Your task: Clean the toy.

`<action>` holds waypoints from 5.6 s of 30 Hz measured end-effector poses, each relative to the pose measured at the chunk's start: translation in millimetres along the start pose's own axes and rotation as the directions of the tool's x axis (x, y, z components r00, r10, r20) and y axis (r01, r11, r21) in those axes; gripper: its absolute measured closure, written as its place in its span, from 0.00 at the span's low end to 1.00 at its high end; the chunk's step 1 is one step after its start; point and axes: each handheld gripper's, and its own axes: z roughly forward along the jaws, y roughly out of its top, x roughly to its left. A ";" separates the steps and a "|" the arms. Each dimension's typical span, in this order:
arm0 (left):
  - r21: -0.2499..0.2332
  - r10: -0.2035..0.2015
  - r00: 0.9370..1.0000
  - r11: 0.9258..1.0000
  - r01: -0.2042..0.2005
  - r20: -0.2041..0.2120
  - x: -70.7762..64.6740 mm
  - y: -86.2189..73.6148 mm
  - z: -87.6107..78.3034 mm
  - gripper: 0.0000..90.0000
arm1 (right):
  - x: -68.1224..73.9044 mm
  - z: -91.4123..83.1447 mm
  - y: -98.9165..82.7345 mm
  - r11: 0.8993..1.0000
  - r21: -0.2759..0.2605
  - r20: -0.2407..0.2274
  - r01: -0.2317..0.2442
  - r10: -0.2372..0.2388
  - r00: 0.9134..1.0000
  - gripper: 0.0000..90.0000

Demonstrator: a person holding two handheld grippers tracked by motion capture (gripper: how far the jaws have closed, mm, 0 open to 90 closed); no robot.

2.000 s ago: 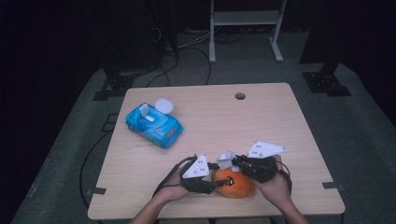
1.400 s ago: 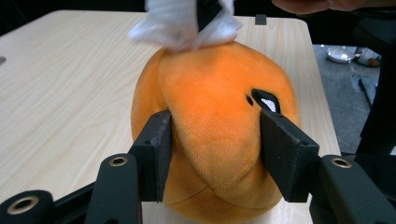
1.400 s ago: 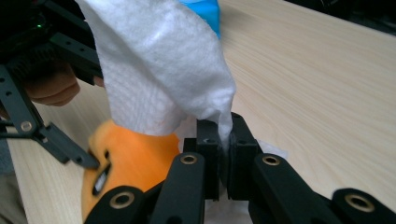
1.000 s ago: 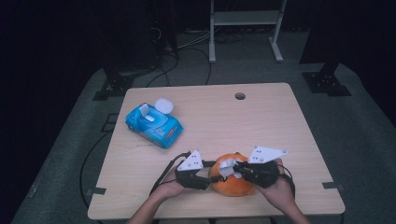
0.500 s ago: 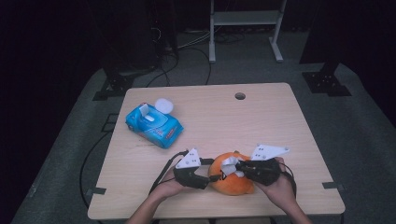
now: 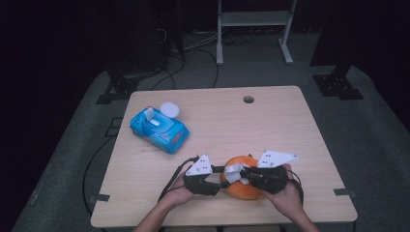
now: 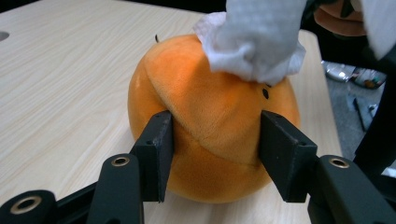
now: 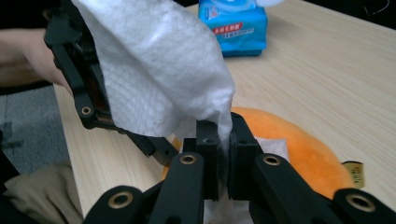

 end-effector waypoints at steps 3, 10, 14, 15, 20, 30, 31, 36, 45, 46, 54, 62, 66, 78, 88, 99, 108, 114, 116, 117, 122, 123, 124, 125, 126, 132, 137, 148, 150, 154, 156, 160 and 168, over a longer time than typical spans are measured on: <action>-0.001 -0.020 1.000 1.000 0.020 -0.002 1.3 -2.4 -0.5 0.51 | -5.1 0.7 -1.5 1.000 0.002 -0.003 -0.019 0.019 1.000 0.94; 0.002 0.011 1.000 1.000 -0.011 -0.026 0.4 -0.6 1.3 0.42 | -24.8 -4.4 -10.2 0.997 0.014 0.054 -0.081 0.080 0.995 0.94; 0.009 0.000 0.999 1.000 0.000 -0.040 0.2 -0.3 1.2 0.50 | -21.7 -4.8 -7.7 0.998 -0.003 0.052 -0.070 0.070 0.996 0.95; 0.005 -0.006 0.999 1.000 0.006 -0.043 0.4 -0.3 1.1 0.51 | -19.6 -6.6 -6.1 0.998 -0.013 0.029 -0.060 0.060 0.998 0.95; -0.014 -0.065 0.997 0.998 0.064 -0.039 7.2 -4.6 0.8 0.52 | -0.3 -1.8 -5.1 0.999 0.037 -0.030 0.011 -0.010 0.999 0.95; -0.020 -0.091 0.996 0.996 0.090 -0.026 10.3 -7.2 1.4 0.50 | -5.5 -21.4 -35.0 0.992 0.125 -0.044 -0.013 0.019 0.999 0.94; -0.022 -0.096 0.995 0.995 0.096 -0.024 11.0 -7.8 1.3 0.50 | -6.8 -22.3 -32.3 0.994 0.111 -0.038 -0.017 0.021 0.999 0.94; -0.016 -0.103 0.995 0.995 0.102 -0.018 13.4 -10.5 -0.2 0.50 | -19.2 -23.5 -16.7 0.998 0.058 -0.013 -0.035 0.036 0.999 0.94; -0.071 -0.126 0.992 0.989 0.127 0.011 13.2 0.1 -8.1 0.35 | -17.2 -0.2 -18.3 0.991 0.136 -0.096 -0.016 0.029 0.995 0.94; -0.064 -0.112 0.994 0.992 0.113 0.022 10.7 2.3 -5.9 0.36 | -13.2 0.4 -18.0 0.990 0.143 -0.110 -0.002 0.018 0.994 0.94; -0.061 -0.117 0.993 0.991 0.119 0.029 9.8 -3.2 -3.2 0.44 | -14.9 -9.7 -2.7 0.998 0.062 -0.039 -0.001 0.003 0.999 0.94; -0.054 -0.095 0.995 0.994 0.097 0.031 6.2 -4.0 -2.6 0.45 | -33.9 -16.2 -14.4 0.994 0.094 0.017 -0.047 0.046 0.999 0.94; -0.042 -0.070 0.997 0.997 0.071 0.036 1.4 -0.4 -0.4 0.46 | -39.6 -31.6 -19.5 0.992 0.106 0.067 -0.074 0.067 0.996 0.94; -0.032 -0.121 0.992 0.992 0.123 0.038 8.2 1.6 -5.6 0.27 | -27.5 1.7 -8.8 0.993 0.110 -0.006 -0.038 0.039 0.999 0.94; 0.008 -0.125 0.986 0.992 0.125 0.111 3.5 -4.5 8.3 0.26 | -3.9 -9.6 -18.3 0.995 0.102 -0.062 -0.002 0.008 0.998 0.95; -0.065 0.055 0.998 0.996 -0.057 -0.036 3.7 8.1 -3.6 0.50 | -8.4 -8.9 22.2 0.999 -0.025 0.010 0.042 -0.042 0.999 0.94; -0.042 0.013 1.000 0.999 -0.013 0.013 12.6 -8.9 -13.1 0.48 | -34.5 -16.5 -7.1 0.999 0.021 0.031 -0.043 0.042 0.999 0.94; -0.033 0.008 1.000 0.999 -0.007 0.024 12.1 -7.6 -14.5 0.41 | -34.2 -17.6 -10.9 0.998 0.034 0.012 -0.056 0.056 0.998 0.95; -0.044 -0.013 1.000 0.999 0.015 0.025 14.0 -7.6 -14.6 0.35 | -32.7 -15.7 -11.7 0.998 0.043 0.000 -0.054 0.054 0.999 0.95; -0.052 -0.034 0.999 0.998 0.035 0.030 16.0 -7.5 -14.9 0.29 | -30.0 -12.7 -12.9 0.997 0.057 -0.019 -0.045 0.047 0.999 0.95; -0.041 -0.064 0.997 0.997 0.065 0.043 16.9 -7.5 -11.0 0.28 | -20.2 -7.7 -9.7 0.997 0.072 -0.037 -0.016 0.019 0.999 0.94; -0.041 -0.064 0.997 0.997 0.065 0.043 16.9 -7.5 -11.0 0.34 | -20.4 -7.9 -9.0 0.997 0.072 -0.027 -0.013 0.015 1.000 0.94; -0.059 -0.051 0.999 0.997 0.051 0.006 15.5 -6.4 -11.0 0.42 | -21.1 -8.5 -8.0 0.998 0.069 -0.017 -0.012 0.013 1.000 0.94; -0.059 -0.051 0.999 0.997 0.051 0.006 15.5 -6.4 -11.0 0.49 | -21.1 -8.5 -8.0 0.998 0.069 -0.017 -0.012 0.013 1.000 0.94; -0.094 -0.048 0.998 0.995 0.045 -0.030 14.0 -3.2 -11.7 0.53 | -23.7 -11.9 -4.8 0.999 0.052 0.010 -0.011 0.010 1.000 0.94; -0.146 0.006 0.998 0.989 -0.016 -0.069 12.4 0.8 -10.0 0.56 | -33.1 -21.0 8.5 1.000 -0.018 0.050 -0.026 0.027 0.998 0.94; -0.109 0.004 0.999 0.994 -0.008 -0.038 14.9 -5.2 -11.2 0.47 | -39.9 -8.9 0.6 0.999 0.009 0.028 -0.054 0.054 0.998 0.94; -0.074 0.001 1.000 0.997 -0.001 0.003 17.2 -12.6 -17.7 0.44 | -31.9 -20.4 -3.2 0.998 -0.017 0.035 -0.057 0.057 0.998 0.94; -0.070 -0.008 1.000 0.998 0.009 0.008 20.3 -16.5 -20.2 0.43 | -30.2 -17.2 -3.3 0.999 -0.011 0.028 -0.046 0.046 0.999 0.94; -0.064 -0.015 1.000 0.998 0.015 0.006 20.8 -16.8 -20.2 0.42 | -38.9 -14.9 -12.4 0.995 0.005 0.019 -0.095 0.095 0.995 0.94; -0.061 -0.015 1.000 0.998 0.015 0.002 20.6 -16.3 -19.4 0.41 | -37.5 -19.1 -9.8 0.995 -0.018 0.013 -0.098 0.098 0.995 0.94; -0.068 -0.030 1.000 0.997 0.029 -0.003 20.9 -17.1 -18.3 0.40 | -26.1 -23.7 0.6 0.995 -0.066 -0.030 -0.079 0.078 0.997 0.94; -0.067 -0.044 0.999 0.997 0.043 -0.006 20.4 -15.8 -16.8 0.40 | -30.8 -11.3 -8.5 0.999 0.002 0.010 -0.052 0.052 0.999 0.94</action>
